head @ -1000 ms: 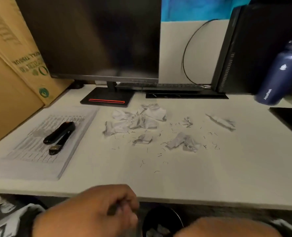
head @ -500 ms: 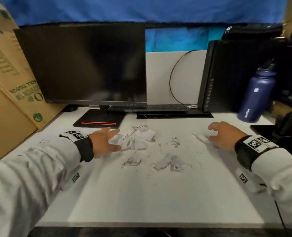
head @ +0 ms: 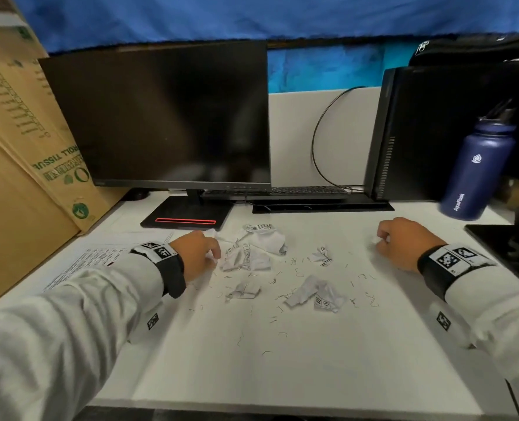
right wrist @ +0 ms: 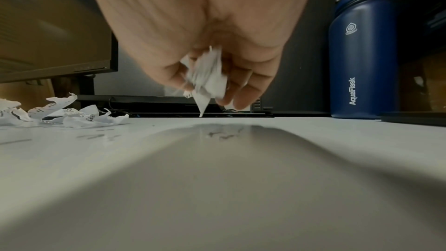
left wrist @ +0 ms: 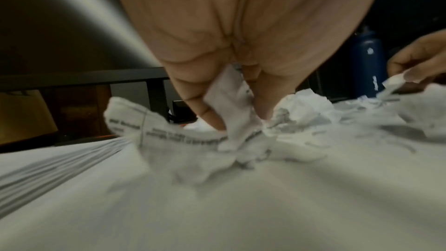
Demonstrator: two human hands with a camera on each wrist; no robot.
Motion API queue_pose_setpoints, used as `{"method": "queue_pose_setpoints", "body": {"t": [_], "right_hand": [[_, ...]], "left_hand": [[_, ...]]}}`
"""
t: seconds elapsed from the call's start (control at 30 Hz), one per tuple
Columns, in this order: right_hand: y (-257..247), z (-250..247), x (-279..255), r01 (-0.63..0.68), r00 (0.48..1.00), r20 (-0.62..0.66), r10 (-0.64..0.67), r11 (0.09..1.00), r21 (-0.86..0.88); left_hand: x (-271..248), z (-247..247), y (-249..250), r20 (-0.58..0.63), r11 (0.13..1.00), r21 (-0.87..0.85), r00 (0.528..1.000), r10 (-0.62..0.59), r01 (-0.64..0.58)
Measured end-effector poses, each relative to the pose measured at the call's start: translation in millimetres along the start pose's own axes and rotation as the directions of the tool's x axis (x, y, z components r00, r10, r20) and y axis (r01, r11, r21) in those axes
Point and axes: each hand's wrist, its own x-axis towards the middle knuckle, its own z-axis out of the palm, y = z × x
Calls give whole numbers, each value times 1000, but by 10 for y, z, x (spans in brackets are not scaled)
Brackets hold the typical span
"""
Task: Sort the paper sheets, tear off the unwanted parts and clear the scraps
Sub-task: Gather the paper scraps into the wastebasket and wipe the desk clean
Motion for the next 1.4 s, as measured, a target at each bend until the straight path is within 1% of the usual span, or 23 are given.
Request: {"method": "queue_pose_setpoints", "body": {"t": [0.07,0.13,0.2,0.27,0.3,0.33,0.4,0.43,0.5,0.6,0.67,0.7,0.77,0.8,0.87,0.93,1.03,1.07,1.1,1.17,1.2,1.3,1.4], "right_hand": [[-13,-17,0,-17,998,-56,21,998,65],[-29,-34,1,-32,995,-90,43,992,124],[-47,-50,-14,-30,993,-112,45,991,130],[-56,-57,-34,-16,992,-122,29,994,107],[-57,-56,-46,-7,992,-127,20,995,104],[-59,-55,-57,-2,991,-131,16,994,112],[-54,-50,-81,11,991,-131,9,988,155],[-49,-48,-92,25,992,-127,-2,984,176],[-50,-51,-113,51,993,-110,-31,980,190],[-101,-93,-158,77,996,-62,-69,986,148],[-157,-118,-186,116,993,-28,-115,992,48],[-196,-130,-189,144,989,-5,-145,988,-46],[-309,-136,-190,211,977,25,-211,947,-244],[-385,-139,-192,241,969,27,-244,927,-286],[-556,-120,-167,273,962,56,-269,921,-276],[-741,-95,-150,279,956,150,-253,943,-184],[-973,-39,-124,294,919,296,-262,953,-70],[-1020,-23,-109,299,909,325,-260,951,-77],[-1052,-4,-86,292,906,347,-242,951,-101],[-1079,41,-36,275,909,359,-209,951,-143],[-1082,75,-6,270,914,352,-201,950,-160],[-1054,126,60,265,915,368,-166,935,-236],[-995,81,76,251,922,350,-167,944,-213]], "left_hand": [[14,-60,-71,-82,998,-62,996,16,-22],[20,-150,-117,-172,986,-166,985,4,-33],[31,-243,-156,-287,964,-262,957,-40,-38],[52,-355,-195,-339,935,-355,933,-118,-11],[54,-411,-203,-323,929,-370,937,-136,7],[52,-448,-213,-274,917,-397,949,-158,38],[27,-491,-196,-125,882,-445,965,-232,155],[0,-476,-196,-77,916,-355,971,-226,185],[-46,-384,-253,34,975,-132,984,-177,180],[-99,-183,-404,98,987,-29,983,-154,158],[-136,-82,-466,142,987,49,977,-161,155],[-145,-52,-474,146,987,58,977,-154,147],[-178,-34,-443,138,990,19,980,-144,143],[-185,-38,-405,134,991,20,981,-137,136],[-165,-72,-319,123,992,38,985,-124,120],[-113,-157,-238,78,991,70,989,-123,118],[-16,-334,-277,28,988,72,990,-136,134],[-3,-363,-324,50,987,76,988,-147,143],[-3,-362,-378,102,985,87,982,-159,151],[-6,-285,-467,203,985,93,965,-164,148],[1,-225,-493,228,986,81,960,-161,146],[72,-103,-544,200,988,59,968,-151,142],[141,-137,-580,152,987,42,976,-159,154]]}}
